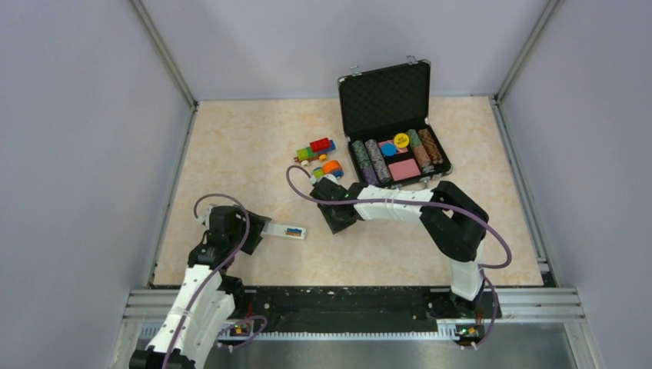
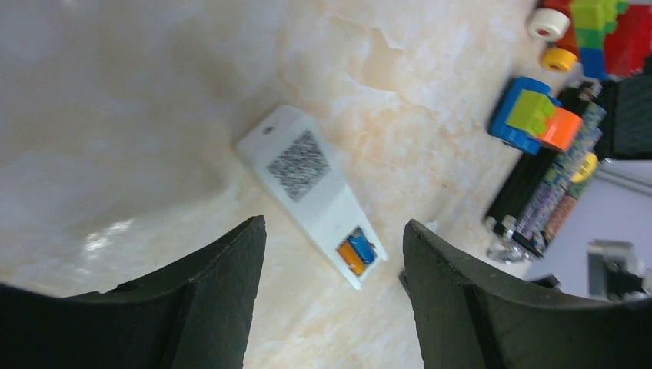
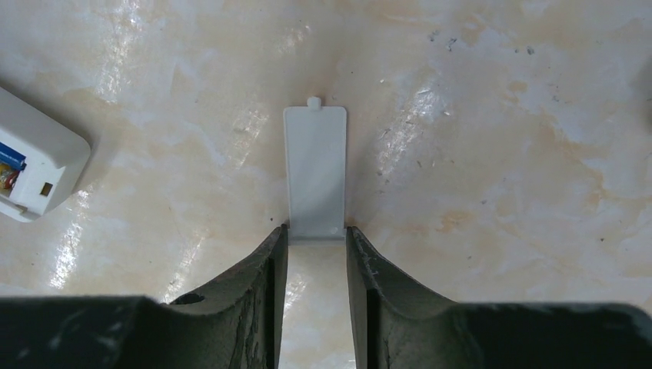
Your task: Load the batteries into the remote control
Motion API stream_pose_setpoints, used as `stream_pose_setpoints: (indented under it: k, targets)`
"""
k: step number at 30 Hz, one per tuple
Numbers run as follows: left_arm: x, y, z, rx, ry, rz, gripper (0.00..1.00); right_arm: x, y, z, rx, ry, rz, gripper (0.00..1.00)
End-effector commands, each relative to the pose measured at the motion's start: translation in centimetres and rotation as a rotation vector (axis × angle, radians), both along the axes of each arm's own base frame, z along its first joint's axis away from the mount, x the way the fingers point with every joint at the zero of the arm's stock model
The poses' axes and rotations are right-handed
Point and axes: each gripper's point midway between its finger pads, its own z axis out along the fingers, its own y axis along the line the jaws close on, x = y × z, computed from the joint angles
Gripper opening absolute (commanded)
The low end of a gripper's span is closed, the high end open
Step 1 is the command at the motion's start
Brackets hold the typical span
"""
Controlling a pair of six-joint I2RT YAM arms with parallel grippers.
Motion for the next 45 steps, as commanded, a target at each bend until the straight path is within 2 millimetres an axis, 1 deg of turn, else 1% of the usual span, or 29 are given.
stream_pose_setpoints:
  k: [1, 5, 8, 12, 16, 19, 23, 26, 29, 35, 40, 45]
  targets:
    - [3.1, -2.6, 4.9, -0.083, -0.226, -0.128, 0.7, -0.6, -1.2, -1.2, -0.045, 0.045, -0.042, 0.3]
    - [3.9, -4.2, 6.6, -0.138, -0.331, -0.21, 0.69, -0.4, -1.0, -1.0, -0.035, 0.031, -0.051, 0.24]
    - [4.3, -5.3, 7.3, -0.159, -0.375, -0.282, 0.69, 0.2, -0.7, 0.3, 0.0, -0.005, -0.067, 0.24]
    - [5.0, -6.6, 7.3, -0.148, -0.396, -0.387, 0.69, 1.0, -0.3, 2.4, 0.062, -0.046, -0.086, 0.24]
    - [5.6, -8.5, 6.6, -0.145, -0.383, -0.502, 0.69, 1.5, 0.2, 4.6, 0.146, -0.068, -0.089, 0.24]
    - [6.2, -9.5, 6.1, -0.138, -0.367, -0.555, 0.69, 1.6, 0.6, 5.7, 0.202, -0.078, -0.08, 0.24]
    - [6.9, -10.8, 6.5, -0.175, -0.396, -0.606, 0.69, 1.3, 1.3, 7.0, 0.287, -0.058, -0.045, 0.24]
    - [7.2, -11.6, 7.5, -0.197, -0.45, -0.633, 0.72, 1.0, 1.7, 7.7, 0.32, -0.051, -0.005, 0.24]
    - [7.3, -12.3, 7.7, -0.203, -0.461, -0.668, 0.74, 0.8, 2.1, 8.4, 0.352, -0.05, 0.034, 0.24]
    - [6.9, -14.1, 7.1, -0.212, -0.43, -0.739, 0.75, 0.0, 3.4, 9.4, 0.423, -0.023, 0.1, 0.24]
    - [6.9, -14.6, 6.1, -0.192, -0.385, -0.735, 0.73, -0.1, 4.3, 10.1, 0.471, -0.016, 0.111, 0.24]
    - [7.1, -14.9, 5.5, -0.195, -0.34, -0.723, 0.68, -0.1, 4.4, 9.8, 0.476, -0.006, 0.11, 0.24]
